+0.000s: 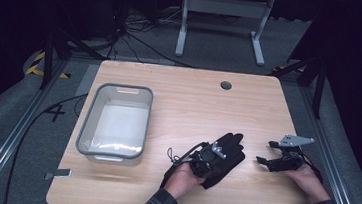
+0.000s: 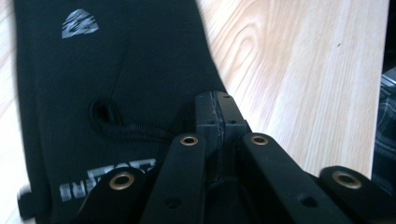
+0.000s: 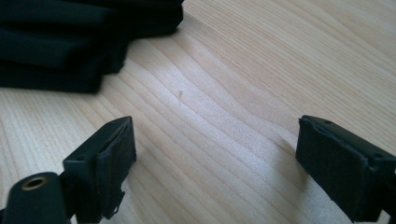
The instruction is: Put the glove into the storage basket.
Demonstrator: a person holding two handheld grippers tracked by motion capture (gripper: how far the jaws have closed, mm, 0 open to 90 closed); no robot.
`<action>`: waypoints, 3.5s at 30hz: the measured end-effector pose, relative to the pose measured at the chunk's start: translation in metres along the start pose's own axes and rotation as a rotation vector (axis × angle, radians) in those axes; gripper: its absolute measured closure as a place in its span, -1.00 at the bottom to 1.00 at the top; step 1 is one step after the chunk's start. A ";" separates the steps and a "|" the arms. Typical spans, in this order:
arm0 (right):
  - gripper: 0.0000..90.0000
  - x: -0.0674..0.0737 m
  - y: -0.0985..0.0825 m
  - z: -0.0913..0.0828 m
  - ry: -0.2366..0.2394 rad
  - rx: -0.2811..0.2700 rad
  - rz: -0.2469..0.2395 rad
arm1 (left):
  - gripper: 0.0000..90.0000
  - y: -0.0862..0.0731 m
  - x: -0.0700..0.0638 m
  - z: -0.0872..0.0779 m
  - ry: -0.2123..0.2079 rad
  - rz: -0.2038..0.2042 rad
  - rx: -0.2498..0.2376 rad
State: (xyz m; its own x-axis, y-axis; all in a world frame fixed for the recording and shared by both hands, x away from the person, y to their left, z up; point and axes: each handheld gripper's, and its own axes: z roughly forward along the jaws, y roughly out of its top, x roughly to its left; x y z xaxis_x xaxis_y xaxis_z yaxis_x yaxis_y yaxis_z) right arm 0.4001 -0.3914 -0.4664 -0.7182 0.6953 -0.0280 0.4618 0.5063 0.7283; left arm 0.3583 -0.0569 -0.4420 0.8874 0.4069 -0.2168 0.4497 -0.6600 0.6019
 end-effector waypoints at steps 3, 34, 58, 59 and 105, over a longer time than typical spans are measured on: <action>-0.72 0.000 0.000 0.000 0.000 0.000 0.000 | 1.00 -0.008 0.005 -0.008 0.014 -0.016 -0.004; -0.80 0.001 0.001 0.001 0.005 0.010 -0.001 | -0.64 0.021 0.032 0.000 0.132 0.103 -0.023; -0.83 0.001 0.001 0.002 0.005 0.013 -0.002 | -0.68 0.014 0.031 0.017 0.153 0.139 0.012; -0.83 0.001 0.001 0.002 0.005 0.013 -0.002 | -0.68 0.013 0.031 0.016 0.156 0.142 0.012; -0.83 0.001 0.001 0.002 0.005 0.011 -0.004 | 0.52 0.022 0.034 -0.062 0.072 0.018 -0.103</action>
State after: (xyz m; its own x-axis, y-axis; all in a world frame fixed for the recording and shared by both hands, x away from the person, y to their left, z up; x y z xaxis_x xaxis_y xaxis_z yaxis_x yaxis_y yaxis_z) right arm 0.4007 -0.3889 -0.4670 -0.7223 0.6911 -0.0275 0.4649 0.5146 0.7205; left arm 0.3921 -0.0186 -0.3887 0.8841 0.4419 -0.1520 0.4174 -0.6006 0.6819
